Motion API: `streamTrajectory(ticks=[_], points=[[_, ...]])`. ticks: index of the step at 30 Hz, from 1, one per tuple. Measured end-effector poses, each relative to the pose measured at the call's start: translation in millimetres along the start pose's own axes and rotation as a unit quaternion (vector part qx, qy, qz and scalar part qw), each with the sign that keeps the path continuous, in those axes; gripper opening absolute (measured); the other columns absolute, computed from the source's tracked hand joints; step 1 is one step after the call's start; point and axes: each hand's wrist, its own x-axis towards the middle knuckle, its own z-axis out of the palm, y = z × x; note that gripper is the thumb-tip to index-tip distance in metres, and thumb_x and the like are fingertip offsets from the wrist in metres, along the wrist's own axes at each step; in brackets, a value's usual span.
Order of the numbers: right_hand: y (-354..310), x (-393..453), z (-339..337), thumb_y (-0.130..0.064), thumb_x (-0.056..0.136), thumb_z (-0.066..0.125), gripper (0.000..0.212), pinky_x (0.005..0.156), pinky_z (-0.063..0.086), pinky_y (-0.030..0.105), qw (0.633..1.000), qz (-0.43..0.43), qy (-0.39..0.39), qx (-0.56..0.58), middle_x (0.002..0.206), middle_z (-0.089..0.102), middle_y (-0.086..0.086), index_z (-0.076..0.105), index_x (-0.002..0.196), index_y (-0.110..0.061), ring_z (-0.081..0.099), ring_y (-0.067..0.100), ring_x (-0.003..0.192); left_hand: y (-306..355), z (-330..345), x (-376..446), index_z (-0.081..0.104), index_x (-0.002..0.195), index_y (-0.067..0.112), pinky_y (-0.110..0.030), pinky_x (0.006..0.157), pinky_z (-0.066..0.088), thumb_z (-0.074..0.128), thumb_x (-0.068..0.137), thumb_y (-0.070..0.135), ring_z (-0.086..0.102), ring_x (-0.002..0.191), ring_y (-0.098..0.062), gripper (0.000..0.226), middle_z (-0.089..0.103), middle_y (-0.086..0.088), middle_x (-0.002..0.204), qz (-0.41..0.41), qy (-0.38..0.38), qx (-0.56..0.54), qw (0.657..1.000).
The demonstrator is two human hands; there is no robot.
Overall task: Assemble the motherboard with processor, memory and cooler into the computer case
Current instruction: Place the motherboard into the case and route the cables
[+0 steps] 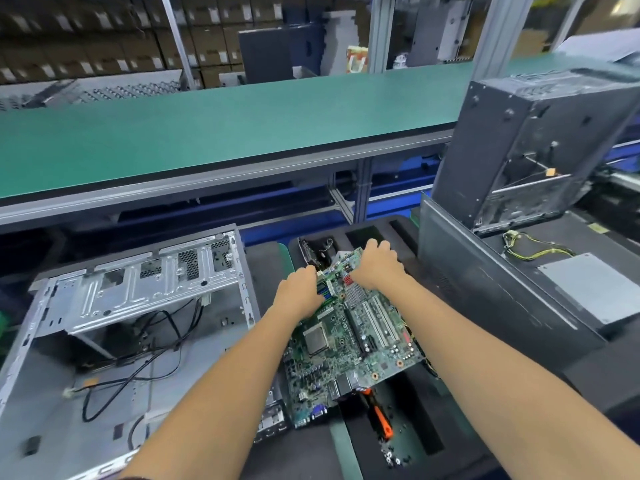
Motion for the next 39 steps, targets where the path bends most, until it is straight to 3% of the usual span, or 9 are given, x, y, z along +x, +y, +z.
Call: streamTrajectory(ticks=[3, 6, 13, 17, 22, 26, 29, 34, 39], points=[[6, 3, -1, -0.030, 0.087, 0.067, 0.074, 0.092, 0.046, 0.040, 0.995, 0.042, -0.037, 0.080, 0.138, 0.041, 0.017, 0.027, 0.143, -0.002, 0.049, 0.032, 0.119, -3, 6, 4, 0.046, 0.110, 0.011, -0.036, 0.078, 0.042, 0.062, 0.090, 0.031, 0.055, 0.097, -0.029, 0.032, 0.058, -0.009, 0.111, -0.008, -0.021, 0.009, 1.000], [11, 2, -6, -0.031, 0.089, 0.066, 0.052, 0.055, 0.043, 0.027, 0.990, 0.024, -0.097, 0.100, 0.086, 0.056, 0.007, 0.047, 0.128, -0.003, 0.052, 0.017, 0.069, -4, 5, 7, 0.052, 0.110, 0.009, -0.035, 0.075, 0.043, 0.062, 0.091, 0.030, 0.057, 0.094, -0.028, 0.030, 0.060, -0.009, 0.110, -0.004, -0.030, 0.008, 1.000], [13, -3, -7, -0.029, 0.089, 0.068, 0.057, 0.071, 0.043, 0.031, 0.974, 0.032, -0.124, 0.186, 0.104, 0.060, 0.011, 0.046, 0.132, 0.000, 0.052, 0.020, 0.083, -2, 6, 9, 0.054, 0.097, 0.007, -0.035, 0.066, 0.043, 0.050, 0.098, 0.019, 0.052, 0.078, -0.026, 0.013, 0.061, -0.013, 0.101, -0.009, -0.007, 0.033, 0.999], [12, -2, -8, -0.020, 0.098, 0.050, 0.014, 0.048, 0.023, 0.026, 0.977, 0.041, -0.121, 0.173, 0.063, 0.034, 0.001, 0.049, 0.106, -0.009, 0.027, 0.013, 0.052, -1, 8, 9, 0.045, 0.092, 0.008, -0.037, 0.067, 0.043, 0.045, 0.099, 0.015, 0.055, 0.085, -0.028, 0.010, 0.058, -0.014, 0.103, 0.001, 0.005, 0.043, 0.999], [14, -3, -6, -0.009, 0.099, 0.041, 0.025, 0.049, 0.018, 0.028, 0.977, 0.042, -0.102, 0.183, 0.064, 0.030, 0.003, 0.043, 0.074, -0.007, 0.022, 0.014, 0.052, 3, 8, 5, 0.040, 0.086, 0.011, -0.037, 0.064, 0.042, 0.045, 0.091, -0.001, 0.060, 0.091, -0.030, 0.013, 0.060, -0.011, 0.101, 0.007, 0.038, 0.059, 0.998], [16, -8, -10, -0.014, 0.102, 0.039, 0.016, 0.047, 0.021, 0.027, 0.975, 0.030, -0.087, 0.204, 0.063, 0.034, 0.002, 0.050, 0.095, -0.004, 0.026, 0.014, 0.051, 7, 4, 0, 0.039, 0.083, 0.013, -0.034, 0.060, 0.036, 0.050, 0.089, 0.002, 0.052, 0.073, -0.026, 0.017, 0.058, -0.008, 0.090, 0.012, 0.098, 0.071, 0.993], [17, -11, -19, -0.024, 0.104, 0.040, 0.027, 0.054, 0.025, 0.029, 0.973, 0.000, -0.069, 0.221, 0.067, 0.036, 0.002, 0.046, 0.087, -0.004, 0.030, 0.015, 0.056, 12, 0, -3, 0.038, 0.078, 0.012, -0.033, 0.057, 0.035, 0.050, 0.085, -0.004, 0.045, 0.066, -0.025, 0.021, 0.051, -0.005, 0.080, 0.005, 0.137, 0.052, 0.989], [16, -14, -49, -0.031, 0.101, 0.046, 0.030, 0.070, 0.040, 0.032, 0.972, -0.059, -0.028, 0.224, 0.086, 0.050, 0.011, 0.053, 0.104, -0.002, 0.052, 0.020, 0.075, 30, -15, -7, 0.038, 0.074, 0.011, -0.035, 0.056, 0.038, 0.049, 0.084, -0.008, 0.048, 0.067, -0.025, 0.024, 0.053, -0.007, 0.080, -0.005, 0.193, 0.000, 0.981], [14, -21, -95, -0.031, 0.102, 0.046, 0.027, 0.062, 0.037, 0.030, 0.969, -0.064, 0.021, 0.236, 0.082, 0.050, 0.010, 0.050, 0.097, -0.004, 0.049, 0.021, 0.073, 57, -55, -8, 0.038, 0.079, 0.011, -0.035, 0.058, 0.036, 0.051, 0.083, -0.007, 0.051, 0.074, -0.027, 0.023, 0.050, -0.007, 0.081, 0.031, 0.244, -0.006, 0.969]])
